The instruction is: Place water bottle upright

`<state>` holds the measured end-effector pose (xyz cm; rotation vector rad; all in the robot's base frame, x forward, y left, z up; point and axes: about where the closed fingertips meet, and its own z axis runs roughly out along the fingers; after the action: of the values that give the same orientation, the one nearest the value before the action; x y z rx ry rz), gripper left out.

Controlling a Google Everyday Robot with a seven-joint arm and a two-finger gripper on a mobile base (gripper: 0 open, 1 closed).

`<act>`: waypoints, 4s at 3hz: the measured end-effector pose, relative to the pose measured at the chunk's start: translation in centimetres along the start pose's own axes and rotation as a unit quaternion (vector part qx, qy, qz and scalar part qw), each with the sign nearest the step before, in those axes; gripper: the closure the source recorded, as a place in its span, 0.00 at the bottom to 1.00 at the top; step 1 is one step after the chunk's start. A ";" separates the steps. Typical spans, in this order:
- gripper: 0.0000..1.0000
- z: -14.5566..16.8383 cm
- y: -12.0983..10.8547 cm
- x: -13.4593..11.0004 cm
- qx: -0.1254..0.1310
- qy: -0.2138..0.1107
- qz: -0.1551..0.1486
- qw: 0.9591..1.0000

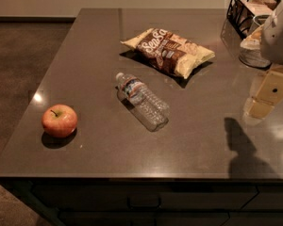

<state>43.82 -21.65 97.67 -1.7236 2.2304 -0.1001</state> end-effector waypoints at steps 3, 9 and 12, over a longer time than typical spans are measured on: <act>0.00 2.2 -0.7 -6.1 0.001 -0.007 0.065 0.998; 0.00 14.4 -1.6 -21.8 -0.044 0.005 0.222 0.974; 0.41 17.1 -3.9 -21.8 -0.049 0.026 0.251 0.966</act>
Offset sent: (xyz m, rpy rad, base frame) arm 0.0202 0.0495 -0.0091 0.0299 0.0294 -0.1159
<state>57.24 0.41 86.94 -1.1544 2.6744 0.0843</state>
